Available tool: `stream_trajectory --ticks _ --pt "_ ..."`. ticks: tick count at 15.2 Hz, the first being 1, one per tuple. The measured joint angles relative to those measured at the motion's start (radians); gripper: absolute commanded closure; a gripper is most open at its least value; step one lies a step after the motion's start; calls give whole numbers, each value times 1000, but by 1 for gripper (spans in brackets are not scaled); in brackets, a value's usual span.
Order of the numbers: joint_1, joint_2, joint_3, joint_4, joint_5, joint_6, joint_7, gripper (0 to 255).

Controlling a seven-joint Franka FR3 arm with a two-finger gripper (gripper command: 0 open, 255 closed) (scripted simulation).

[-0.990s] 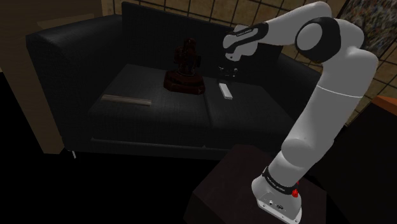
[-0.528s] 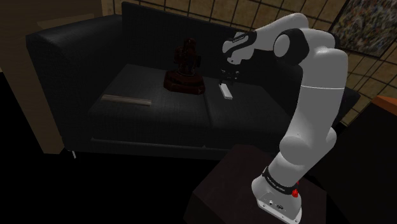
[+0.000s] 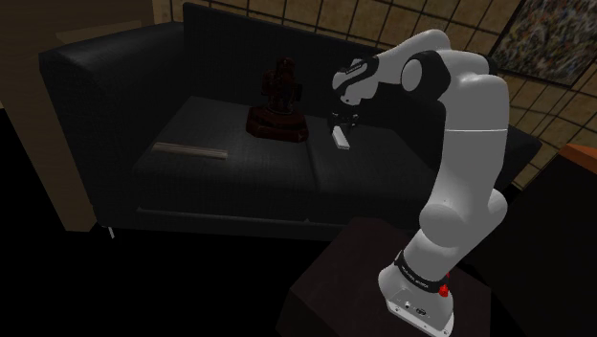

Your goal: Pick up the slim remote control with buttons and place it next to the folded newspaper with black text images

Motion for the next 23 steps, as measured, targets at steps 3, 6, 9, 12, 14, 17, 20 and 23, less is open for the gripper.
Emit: stream_trajectory --ticks 3,6,9,12,14,17,20,23 --pt "-3 13 2 -1 5 13 -4 0" --pt "-3 14 2 -2 5 15 -4 0" --pt "-3 14 2 -1 5 16 -4 255" --pt "-4 14 2 -1 5 15 -4 255" --pt "-4 14 2 -1 5 15 -4 255" --pt "-4 14 2 -1 5 15 -4 255" --pt "-2 6 0 2 2 4 -2 255" --pt "-1 -10 -3 20 -4 -29 1 255"
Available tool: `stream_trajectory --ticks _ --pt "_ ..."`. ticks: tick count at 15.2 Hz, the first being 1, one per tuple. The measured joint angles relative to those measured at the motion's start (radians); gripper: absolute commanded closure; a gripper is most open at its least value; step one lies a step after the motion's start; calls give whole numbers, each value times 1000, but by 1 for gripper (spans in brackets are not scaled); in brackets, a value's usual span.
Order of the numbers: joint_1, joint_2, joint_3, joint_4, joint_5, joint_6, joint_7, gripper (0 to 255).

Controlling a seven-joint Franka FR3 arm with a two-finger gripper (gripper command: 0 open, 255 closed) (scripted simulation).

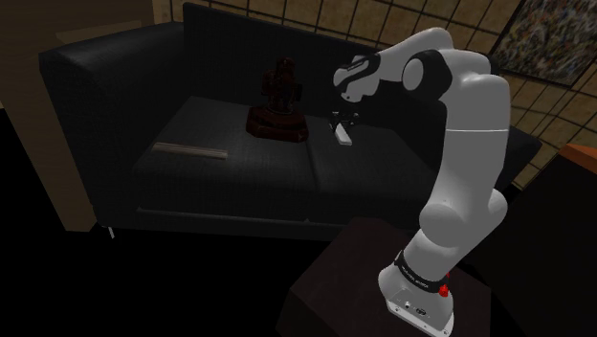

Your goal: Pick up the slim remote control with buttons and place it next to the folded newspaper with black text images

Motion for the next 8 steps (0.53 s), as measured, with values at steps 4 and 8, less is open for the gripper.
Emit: stream_trajectory --ticks 4,8 --pt "3 -23 -4 19 -9 -41 5 255" --pt "4 -39 -8 51 -16 -89 8 255"
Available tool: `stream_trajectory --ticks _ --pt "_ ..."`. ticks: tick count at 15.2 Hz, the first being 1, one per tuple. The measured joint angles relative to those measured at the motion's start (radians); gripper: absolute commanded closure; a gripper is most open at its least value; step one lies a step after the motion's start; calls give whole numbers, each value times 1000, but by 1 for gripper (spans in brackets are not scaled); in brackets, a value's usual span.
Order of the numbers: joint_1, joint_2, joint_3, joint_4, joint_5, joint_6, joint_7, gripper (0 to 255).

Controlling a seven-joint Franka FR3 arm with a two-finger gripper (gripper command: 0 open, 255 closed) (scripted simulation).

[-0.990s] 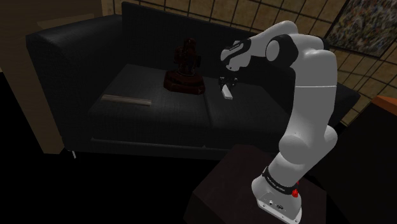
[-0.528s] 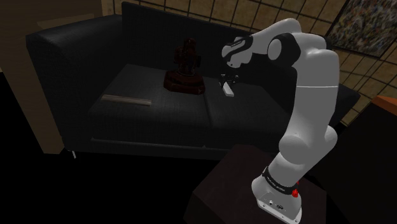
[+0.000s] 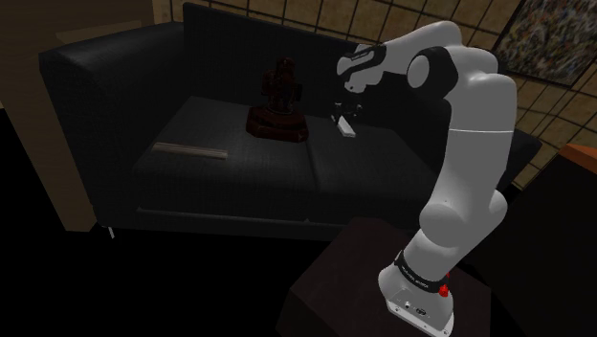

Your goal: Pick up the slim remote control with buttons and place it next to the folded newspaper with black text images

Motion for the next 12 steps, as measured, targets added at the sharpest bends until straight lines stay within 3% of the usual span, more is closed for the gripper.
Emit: stream_trajectory --ticks 5,12 --pt "1 -19 -4 36 -8 -54 4 255" --pt "108 -125 23 -102 -54 -18 139 255"
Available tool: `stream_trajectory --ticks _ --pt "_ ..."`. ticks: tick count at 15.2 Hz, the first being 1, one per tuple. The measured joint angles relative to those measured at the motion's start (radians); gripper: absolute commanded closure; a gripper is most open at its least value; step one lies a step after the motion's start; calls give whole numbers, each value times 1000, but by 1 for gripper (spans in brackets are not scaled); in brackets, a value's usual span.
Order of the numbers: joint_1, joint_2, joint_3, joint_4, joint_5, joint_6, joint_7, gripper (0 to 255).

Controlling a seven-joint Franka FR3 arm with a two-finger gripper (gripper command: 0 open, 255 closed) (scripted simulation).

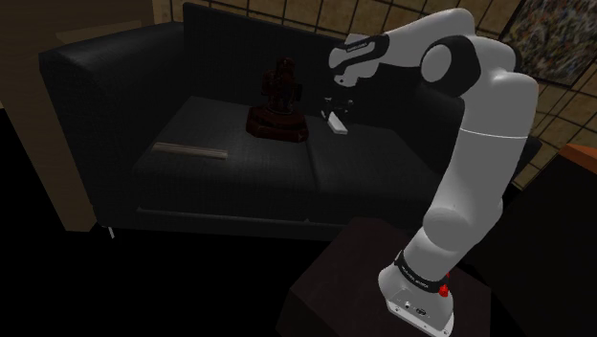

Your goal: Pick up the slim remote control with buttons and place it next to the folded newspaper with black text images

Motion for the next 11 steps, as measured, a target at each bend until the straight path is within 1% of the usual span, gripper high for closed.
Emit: stream_trajectory --ticks 1,5,11 --pt "12 0 6 7 -2 -8 19 255" --pt "82 -62 34 -73 -31 13 123 255" --pt "166 -96 81 -111 -53 16 260 255"
